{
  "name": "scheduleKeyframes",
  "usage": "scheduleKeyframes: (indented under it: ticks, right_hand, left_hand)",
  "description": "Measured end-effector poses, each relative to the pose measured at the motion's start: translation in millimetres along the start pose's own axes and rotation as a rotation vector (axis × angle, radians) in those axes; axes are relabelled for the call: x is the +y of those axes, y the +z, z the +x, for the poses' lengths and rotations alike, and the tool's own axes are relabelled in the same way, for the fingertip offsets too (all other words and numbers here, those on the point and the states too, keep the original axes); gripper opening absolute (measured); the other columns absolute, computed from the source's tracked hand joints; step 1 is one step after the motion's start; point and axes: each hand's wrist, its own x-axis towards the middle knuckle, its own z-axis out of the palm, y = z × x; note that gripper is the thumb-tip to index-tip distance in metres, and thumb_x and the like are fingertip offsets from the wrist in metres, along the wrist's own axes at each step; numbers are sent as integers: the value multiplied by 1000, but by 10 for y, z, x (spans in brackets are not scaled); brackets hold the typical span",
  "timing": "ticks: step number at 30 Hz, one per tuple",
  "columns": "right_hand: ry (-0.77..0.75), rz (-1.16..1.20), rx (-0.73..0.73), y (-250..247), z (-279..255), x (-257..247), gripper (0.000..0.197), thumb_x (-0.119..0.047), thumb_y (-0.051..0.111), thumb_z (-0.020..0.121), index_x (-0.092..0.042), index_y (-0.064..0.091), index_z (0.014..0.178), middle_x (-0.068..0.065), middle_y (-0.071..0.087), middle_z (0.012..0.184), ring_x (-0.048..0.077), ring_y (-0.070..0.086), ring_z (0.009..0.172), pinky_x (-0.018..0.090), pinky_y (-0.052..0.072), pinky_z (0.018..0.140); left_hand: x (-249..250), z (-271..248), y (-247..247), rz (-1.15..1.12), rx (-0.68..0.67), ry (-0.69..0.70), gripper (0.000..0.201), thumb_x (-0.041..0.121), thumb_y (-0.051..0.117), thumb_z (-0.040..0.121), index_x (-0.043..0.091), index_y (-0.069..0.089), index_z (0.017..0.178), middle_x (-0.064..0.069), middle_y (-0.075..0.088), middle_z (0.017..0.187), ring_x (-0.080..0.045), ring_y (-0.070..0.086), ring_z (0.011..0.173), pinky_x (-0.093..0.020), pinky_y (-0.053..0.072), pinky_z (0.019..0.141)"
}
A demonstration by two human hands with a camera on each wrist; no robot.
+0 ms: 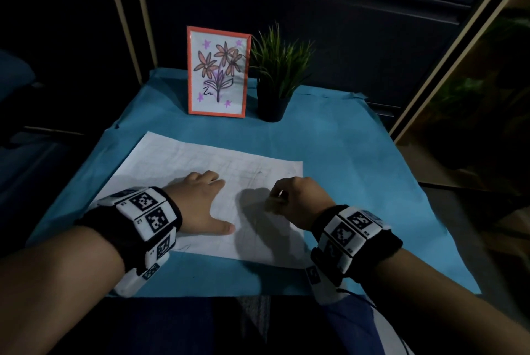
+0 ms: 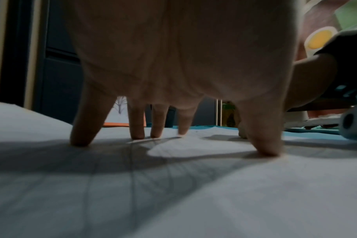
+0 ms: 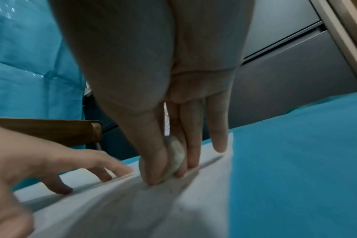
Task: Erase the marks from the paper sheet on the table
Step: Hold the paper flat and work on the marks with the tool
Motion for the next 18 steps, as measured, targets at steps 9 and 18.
scheduleKeyframes:
  ticks: [9,18]
  right_hand:
    - [24,-89,-111,-77,5,-90,25,-31,67,82,-26,71,107,0,68,111,21,61,104,26,49,86]
    - [13,-149,-162,-86,-32,-146,25,-29,65,83,-26,71,108,1,68,113,22,61,105,27,49,88]
  left_hand:
    - [28,2,-51,2,-44,39,94,75,59,73,49,9,149,0,2,159,-26,6,145,-46,24,115]
    - [17,11,-38,19,-57,37,94,76,58,73,50,7,149,-1,0,159,-26,5,145,-46,23,115]
